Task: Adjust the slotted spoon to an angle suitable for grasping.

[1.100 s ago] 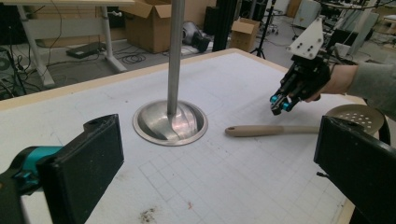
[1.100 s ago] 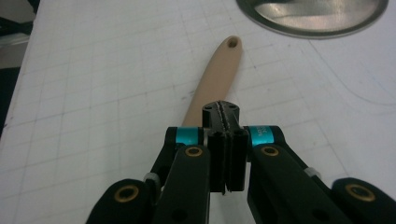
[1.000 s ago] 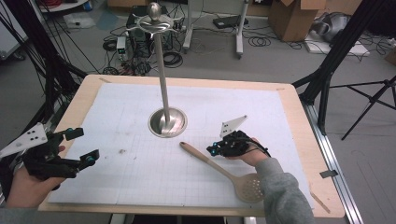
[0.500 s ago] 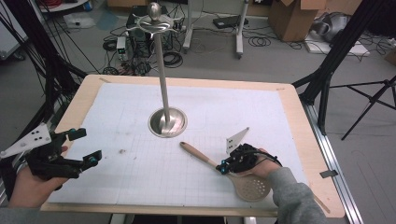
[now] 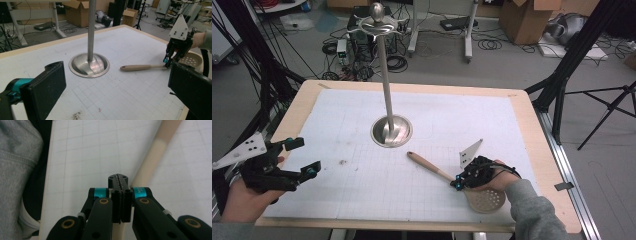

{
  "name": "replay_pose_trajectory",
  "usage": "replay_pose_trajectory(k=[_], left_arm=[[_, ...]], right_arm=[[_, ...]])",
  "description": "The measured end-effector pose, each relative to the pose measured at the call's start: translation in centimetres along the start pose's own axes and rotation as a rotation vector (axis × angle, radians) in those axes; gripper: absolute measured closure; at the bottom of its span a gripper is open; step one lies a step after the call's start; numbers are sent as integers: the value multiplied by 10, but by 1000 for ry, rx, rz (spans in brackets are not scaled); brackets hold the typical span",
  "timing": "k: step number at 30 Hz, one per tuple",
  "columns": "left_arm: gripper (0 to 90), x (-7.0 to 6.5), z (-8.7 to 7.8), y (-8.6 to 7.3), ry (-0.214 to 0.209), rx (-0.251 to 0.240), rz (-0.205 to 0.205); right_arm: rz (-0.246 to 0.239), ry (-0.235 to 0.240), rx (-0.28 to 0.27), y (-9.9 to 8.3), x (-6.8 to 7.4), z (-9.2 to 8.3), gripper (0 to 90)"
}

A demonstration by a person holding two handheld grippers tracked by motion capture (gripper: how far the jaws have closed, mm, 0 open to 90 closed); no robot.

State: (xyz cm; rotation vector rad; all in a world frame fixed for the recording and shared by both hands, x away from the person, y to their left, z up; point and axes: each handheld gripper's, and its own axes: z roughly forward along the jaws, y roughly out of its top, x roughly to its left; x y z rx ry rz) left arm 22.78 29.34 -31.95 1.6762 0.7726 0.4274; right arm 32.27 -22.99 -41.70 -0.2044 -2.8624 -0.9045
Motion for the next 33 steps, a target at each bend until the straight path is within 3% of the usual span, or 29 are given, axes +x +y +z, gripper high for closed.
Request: replay_pose_trajectory(k=[7, 11, 21, 29, 33], left_arm=[[19, 0, 0, 0, 2, -1, -2], [18, 0, 2, 0, 2, 6, 0], [19, -1, 4, 1, -5, 10, 7], [18, 1, 1, 2, -3, -1, 5], [18, 1, 1, 1, -3, 0, 4]], right_arm=[[13, -30, 33, -4, -6, -9, 900], [20, -55, -68, 6, -4, -11, 900], [176, -246, -213, 44, -16, 7, 900], [283, -361, -173, 55, -30, 30, 900], [280, -355, -134, 54, -33, 34, 900]])
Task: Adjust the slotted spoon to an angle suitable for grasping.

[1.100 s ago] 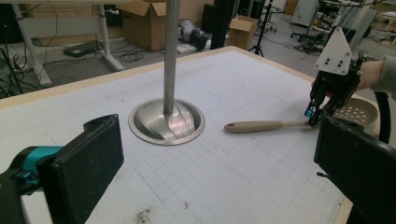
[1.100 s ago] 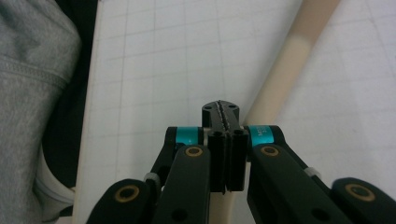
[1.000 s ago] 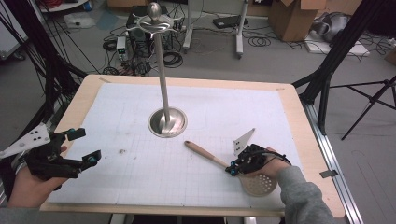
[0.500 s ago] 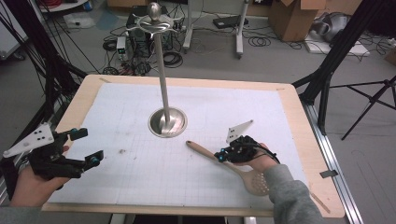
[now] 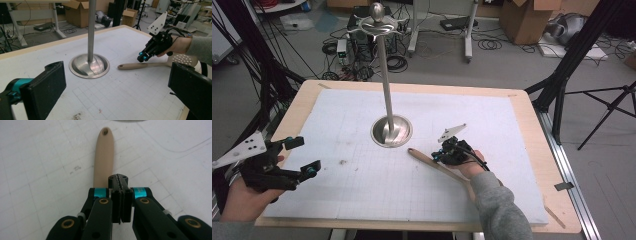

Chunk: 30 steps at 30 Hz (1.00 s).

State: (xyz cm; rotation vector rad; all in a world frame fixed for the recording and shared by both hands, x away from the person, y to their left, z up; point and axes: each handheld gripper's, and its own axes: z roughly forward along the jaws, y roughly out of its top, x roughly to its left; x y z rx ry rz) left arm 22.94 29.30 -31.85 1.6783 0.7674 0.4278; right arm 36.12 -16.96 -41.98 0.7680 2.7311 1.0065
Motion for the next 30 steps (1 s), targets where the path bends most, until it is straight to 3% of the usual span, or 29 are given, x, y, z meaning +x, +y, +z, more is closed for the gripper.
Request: replay_pose_trajectory(k=[3, 4, 11, 13, 14, 16, 19, 21, 23, 30], left_arm=[[18, 0, 0, 0, 0, 1, 0], [18, 0, 1, -1, 1, 6, -2], [18, 0, 3, -2, 0, 12, -1], [19, 0, 3, -2, 0, 12, -2], [18, 0, 3, -2, 0, 13, -5], [19, 0, 2, -2, 1, 13, -2], [19, 0, 2, -2, 0, 10, -3], [19, 1, 1, -2, 0, 5, -5], [18, 1, 0, -1, 3, 3, -4], [19, 1, 0, -1, 0, 3, -3]], right_arm=[[-17, 14, 7, -1, 0, 1, 900], [-24, 48, 5, -1, 1, 1, 900], [-117, 159, -19, 0, 6, 4, 900], [-134, 176, -19, 0, 8, 5, 900], [-171, 213, -15, 1, 11, 7, 900], [-185, 240, -3, 2, 14, 10, 900], [-205, 241, 5, 3, 17, 13, 900], [-196, 231, -39, 5, 15, 9, 900], [-176, 226, -75, 6, 12, 2, 900], [-170, 164, -129, 1, 8, -30, 900]])
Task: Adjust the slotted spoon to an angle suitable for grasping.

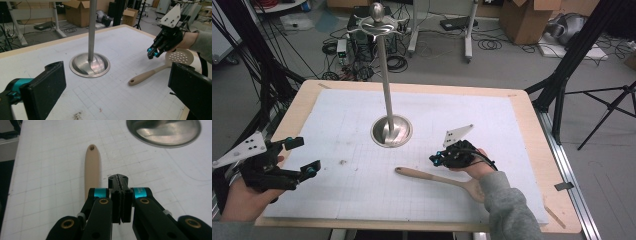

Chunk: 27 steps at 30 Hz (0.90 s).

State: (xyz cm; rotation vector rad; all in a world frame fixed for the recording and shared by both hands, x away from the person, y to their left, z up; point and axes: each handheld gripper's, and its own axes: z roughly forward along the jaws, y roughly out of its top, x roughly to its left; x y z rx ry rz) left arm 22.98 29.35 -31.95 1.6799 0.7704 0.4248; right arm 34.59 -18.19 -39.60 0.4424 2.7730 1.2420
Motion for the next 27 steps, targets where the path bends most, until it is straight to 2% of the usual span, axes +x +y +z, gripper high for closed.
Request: replay_pose_trajectory(k=[4, 6, 9, 12, 15, 17, 21, 22, 23, 24, 26, 27], left_arm=[[18, -2, 1, 2, -2, -3, 5], [18, -2, 1, 2, -3, -6, 5], [19, -2, -1, 5, -1, -15, 6], [18, 0, -4, 6, 1, -24, 6], [18, 1, -5, 7, 2, -33, 3], [18, 1, -6, 8, 0, -36, 1], [19, 1, -5, 8, -2, -35, 3], [18, 1, -4, 8, 1, -34, 3], [18, 1, -3, 8, -1, -29, 4], [18, 0, -2, 8, -2, -28, 6], [19, -1, -1, 8, -4, -25, 8], [19, -1, -1, 8, -4, -25, 8]], right_arm=[[-31, -7, -2, 1, 9, -13, 900], [-33, 26, 2, 1, 14, -16, 897], [-38, 30, -21, 3, 18, -20, 896], [-20, 46, -65, 3, 19, -28, 884], [32, 43, -95, -1, 17, -37, 849], [34, 60, -116, -5, 18, -42, 838], [29, 32, -96, -6, 19, -52, 774], [12, 52, -116, -6, 22, -57, 683], [12, 52, -116, -6, 22, -57, 683], [-4, 61, -84, -7, 25, -59, 580], [-16, 50, -44, -7, 27, -59, 489], [-16, 50, -44, -7, 27, -59, 489]])
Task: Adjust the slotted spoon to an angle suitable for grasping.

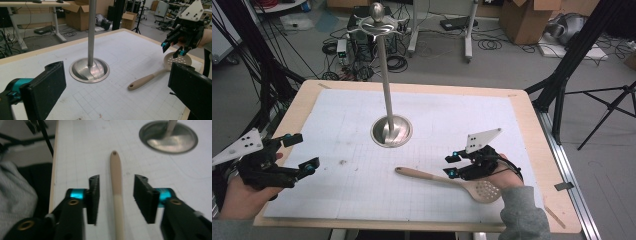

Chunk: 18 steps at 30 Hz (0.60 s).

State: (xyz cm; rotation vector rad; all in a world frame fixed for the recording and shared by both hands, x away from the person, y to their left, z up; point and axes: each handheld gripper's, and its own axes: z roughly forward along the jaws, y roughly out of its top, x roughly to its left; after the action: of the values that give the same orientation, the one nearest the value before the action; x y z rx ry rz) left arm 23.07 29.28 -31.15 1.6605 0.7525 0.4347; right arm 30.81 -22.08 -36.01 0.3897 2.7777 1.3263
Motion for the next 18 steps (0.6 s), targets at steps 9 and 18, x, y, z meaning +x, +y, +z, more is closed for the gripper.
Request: replay_pose_trajectory(k=[9, 18], left_arm=[[19, 1, 1, 1, -12, -7, -3], [19, 2, 6, 3, -22, -10, -4]], right_arm=[[68, -31, 102, -2, -2, 5, 127], [60, -15, 47, -10, 3, -9, 120]])
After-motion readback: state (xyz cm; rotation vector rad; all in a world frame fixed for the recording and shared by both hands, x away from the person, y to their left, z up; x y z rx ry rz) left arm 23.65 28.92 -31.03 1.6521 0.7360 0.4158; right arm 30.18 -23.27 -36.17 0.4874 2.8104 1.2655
